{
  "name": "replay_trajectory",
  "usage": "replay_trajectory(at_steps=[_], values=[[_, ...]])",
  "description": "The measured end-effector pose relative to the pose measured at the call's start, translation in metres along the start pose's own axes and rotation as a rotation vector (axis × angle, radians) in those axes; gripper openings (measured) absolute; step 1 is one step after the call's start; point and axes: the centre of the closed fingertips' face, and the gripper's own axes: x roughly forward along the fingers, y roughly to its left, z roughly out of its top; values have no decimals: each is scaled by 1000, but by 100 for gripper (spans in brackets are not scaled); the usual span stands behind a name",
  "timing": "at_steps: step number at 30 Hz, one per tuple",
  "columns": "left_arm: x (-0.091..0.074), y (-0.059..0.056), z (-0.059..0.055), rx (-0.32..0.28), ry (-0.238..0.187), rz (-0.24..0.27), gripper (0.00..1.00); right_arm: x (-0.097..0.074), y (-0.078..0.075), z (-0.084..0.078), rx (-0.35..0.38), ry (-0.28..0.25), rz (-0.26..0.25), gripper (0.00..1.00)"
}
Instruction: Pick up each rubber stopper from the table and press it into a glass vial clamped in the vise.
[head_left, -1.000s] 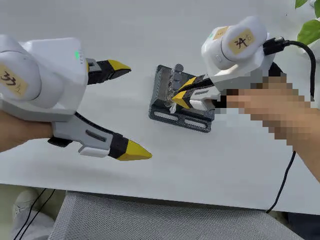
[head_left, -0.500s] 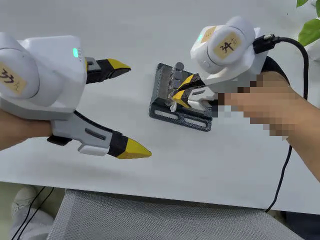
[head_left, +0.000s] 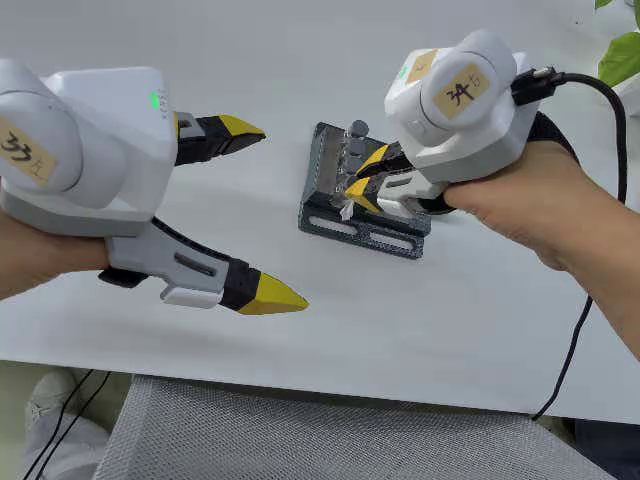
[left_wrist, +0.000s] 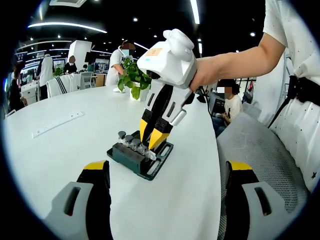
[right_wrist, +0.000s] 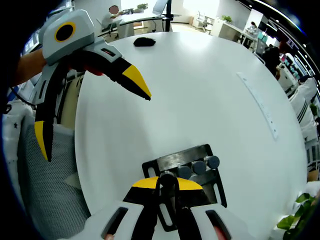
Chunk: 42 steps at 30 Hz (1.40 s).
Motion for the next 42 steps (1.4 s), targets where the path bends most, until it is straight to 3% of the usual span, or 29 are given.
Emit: replay_trajectory(at_steps=[11, 19, 24, 42], values=[[1, -1, 2, -11, -9, -1, 95, 1, 2, -1, -2, -9, -2, 9], [2, -2, 1, -15, -9, -3, 94, -9, 1, 1, 10, -34, -6, 10], [2, -2, 1, -13, -8, -4, 94, -18, 0, 3, 24, -68, -14, 1], [2, -1, 0, -16, -6, -5, 94, -10, 2, 2, 16, -62, 11, 0]])
